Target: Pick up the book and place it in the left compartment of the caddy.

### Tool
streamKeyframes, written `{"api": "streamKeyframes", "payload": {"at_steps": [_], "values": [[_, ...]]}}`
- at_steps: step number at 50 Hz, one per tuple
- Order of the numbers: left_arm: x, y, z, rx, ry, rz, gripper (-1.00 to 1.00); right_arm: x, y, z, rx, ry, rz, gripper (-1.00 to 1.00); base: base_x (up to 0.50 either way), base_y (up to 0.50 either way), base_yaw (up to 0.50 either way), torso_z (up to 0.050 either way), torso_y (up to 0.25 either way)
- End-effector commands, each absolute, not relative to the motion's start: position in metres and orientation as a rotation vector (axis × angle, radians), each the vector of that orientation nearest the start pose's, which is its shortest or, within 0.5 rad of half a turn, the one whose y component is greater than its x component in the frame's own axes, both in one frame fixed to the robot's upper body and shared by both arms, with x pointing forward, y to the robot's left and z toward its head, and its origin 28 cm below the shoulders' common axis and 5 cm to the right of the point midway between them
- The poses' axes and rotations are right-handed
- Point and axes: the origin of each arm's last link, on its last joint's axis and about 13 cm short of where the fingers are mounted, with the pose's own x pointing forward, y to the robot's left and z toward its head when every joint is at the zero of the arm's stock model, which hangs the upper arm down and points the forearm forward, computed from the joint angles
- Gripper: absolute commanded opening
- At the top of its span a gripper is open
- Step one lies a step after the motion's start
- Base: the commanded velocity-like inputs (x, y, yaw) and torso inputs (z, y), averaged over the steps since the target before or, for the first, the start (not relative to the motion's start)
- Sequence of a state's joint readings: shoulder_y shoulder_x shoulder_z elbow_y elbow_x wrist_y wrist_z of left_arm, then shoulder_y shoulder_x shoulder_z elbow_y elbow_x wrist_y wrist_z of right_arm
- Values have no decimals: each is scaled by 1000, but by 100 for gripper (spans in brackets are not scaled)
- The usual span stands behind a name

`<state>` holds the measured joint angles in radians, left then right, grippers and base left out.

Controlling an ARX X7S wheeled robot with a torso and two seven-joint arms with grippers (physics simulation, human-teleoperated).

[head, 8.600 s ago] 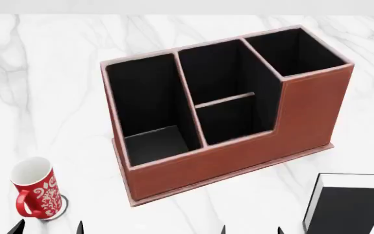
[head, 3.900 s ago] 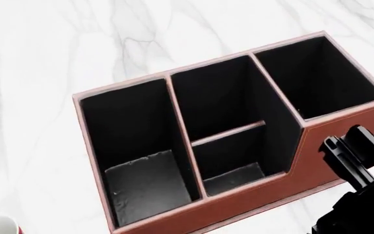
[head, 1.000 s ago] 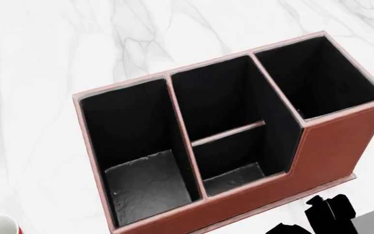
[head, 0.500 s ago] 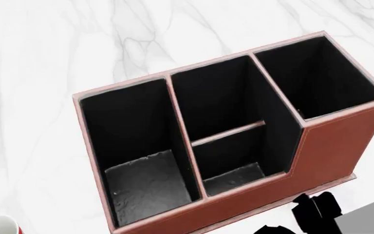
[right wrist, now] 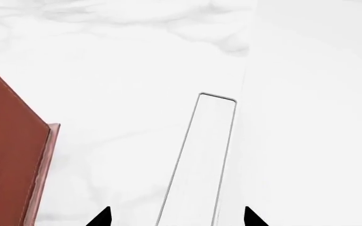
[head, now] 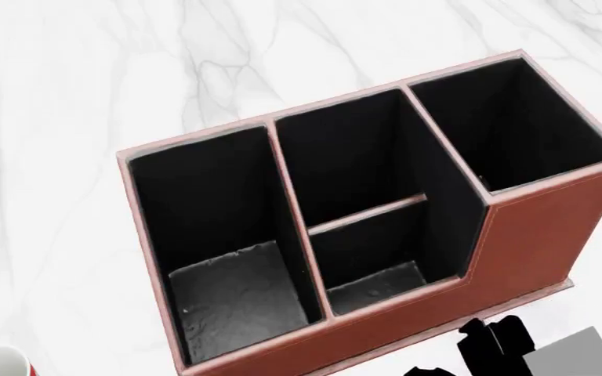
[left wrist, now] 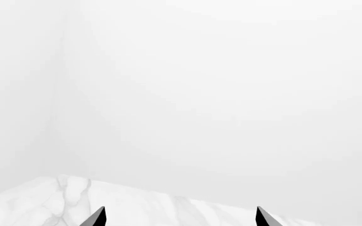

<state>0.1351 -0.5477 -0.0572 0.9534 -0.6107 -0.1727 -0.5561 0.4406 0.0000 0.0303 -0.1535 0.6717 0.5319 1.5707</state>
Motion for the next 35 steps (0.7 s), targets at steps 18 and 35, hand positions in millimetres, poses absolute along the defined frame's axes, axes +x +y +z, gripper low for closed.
{"api": "streamKeyframes", "payload": {"at_steps": [18,35], "values": [[142,243,181,-164,-491,78,100,294,-63,130,456,405,-1169,100,0,0,0,0,0],[142,243,181,-165,-492,80,100,300,-61,123,450,431,-1178,100,0,0,0,0,0]]}}
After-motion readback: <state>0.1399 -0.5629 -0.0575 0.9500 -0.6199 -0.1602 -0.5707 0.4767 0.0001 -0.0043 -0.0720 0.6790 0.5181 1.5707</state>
